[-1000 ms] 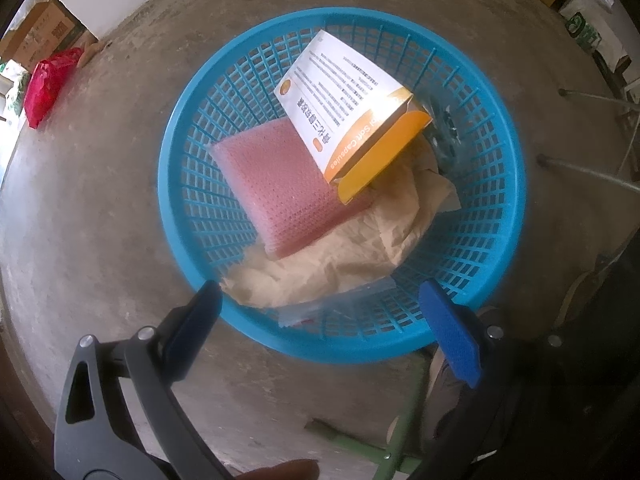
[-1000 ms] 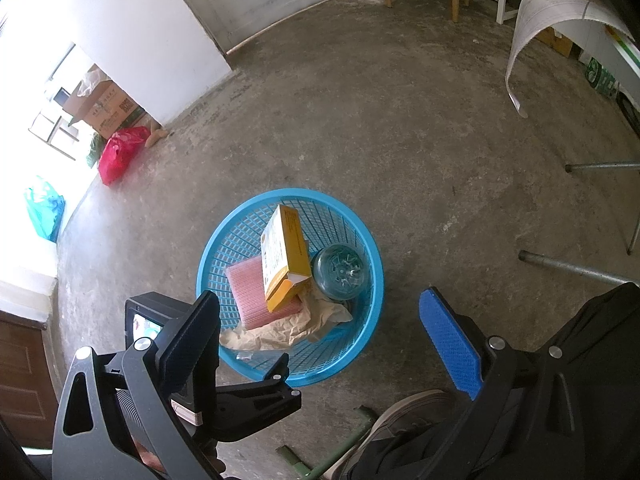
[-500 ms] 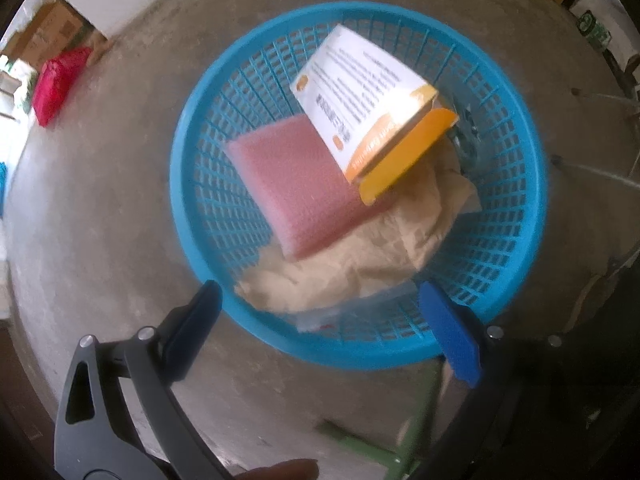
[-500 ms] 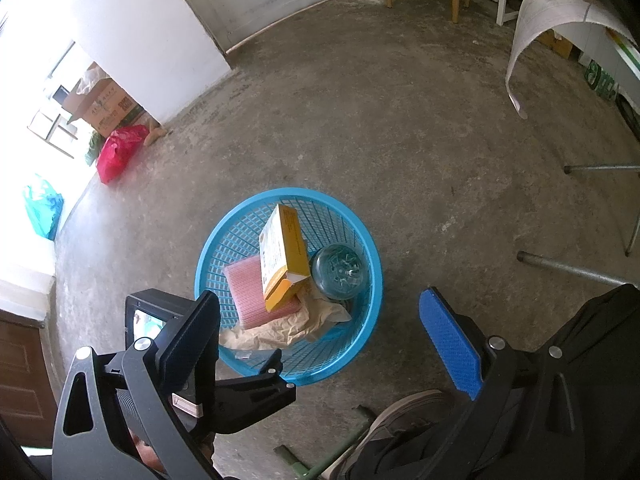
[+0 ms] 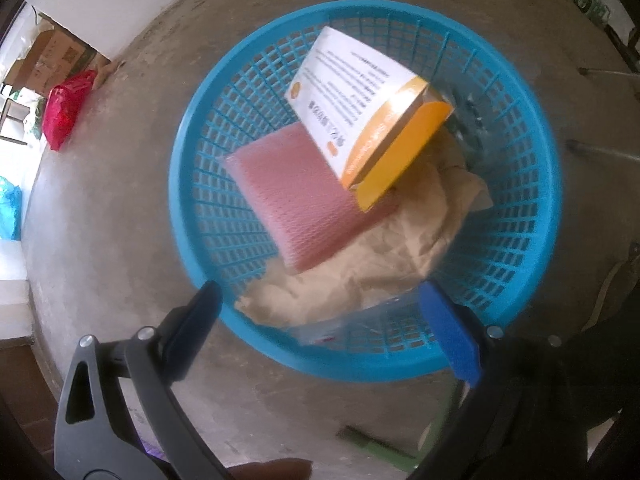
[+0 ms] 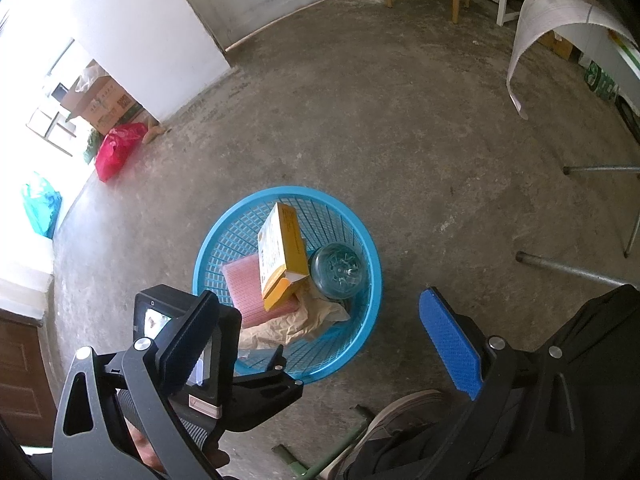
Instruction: Collect trash
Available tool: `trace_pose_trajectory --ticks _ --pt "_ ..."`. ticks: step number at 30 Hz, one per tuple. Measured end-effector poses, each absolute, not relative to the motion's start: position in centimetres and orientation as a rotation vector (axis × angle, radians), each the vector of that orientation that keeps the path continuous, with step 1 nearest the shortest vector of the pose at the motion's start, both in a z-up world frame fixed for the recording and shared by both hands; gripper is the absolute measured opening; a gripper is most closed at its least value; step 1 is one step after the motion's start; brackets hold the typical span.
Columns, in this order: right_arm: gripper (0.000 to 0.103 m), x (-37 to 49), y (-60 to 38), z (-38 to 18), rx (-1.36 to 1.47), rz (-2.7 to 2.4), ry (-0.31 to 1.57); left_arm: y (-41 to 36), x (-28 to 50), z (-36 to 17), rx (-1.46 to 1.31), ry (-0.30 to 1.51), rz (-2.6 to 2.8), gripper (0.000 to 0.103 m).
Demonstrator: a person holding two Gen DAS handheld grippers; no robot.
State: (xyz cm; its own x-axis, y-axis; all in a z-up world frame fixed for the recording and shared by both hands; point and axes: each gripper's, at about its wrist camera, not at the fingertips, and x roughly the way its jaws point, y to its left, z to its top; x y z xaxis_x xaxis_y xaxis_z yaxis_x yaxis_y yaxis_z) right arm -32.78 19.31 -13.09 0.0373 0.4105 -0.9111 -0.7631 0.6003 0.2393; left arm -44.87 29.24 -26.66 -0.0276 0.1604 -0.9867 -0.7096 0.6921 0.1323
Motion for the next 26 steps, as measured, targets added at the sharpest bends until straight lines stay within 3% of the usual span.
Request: trace_pose_trajectory --ticks 15,26 --pt "0.097 -32.6 18.9 -13.5 -0.370 0.924 1.231 30.0 -47.3 -26.7 -0.725 1.278 0.660 0.095" --pt "0.097 -33.0 19.4 -13.4 -0.370 0.922 1.230 29.2 -45.8 -27.2 -0.681 1.361 0.655 0.095"
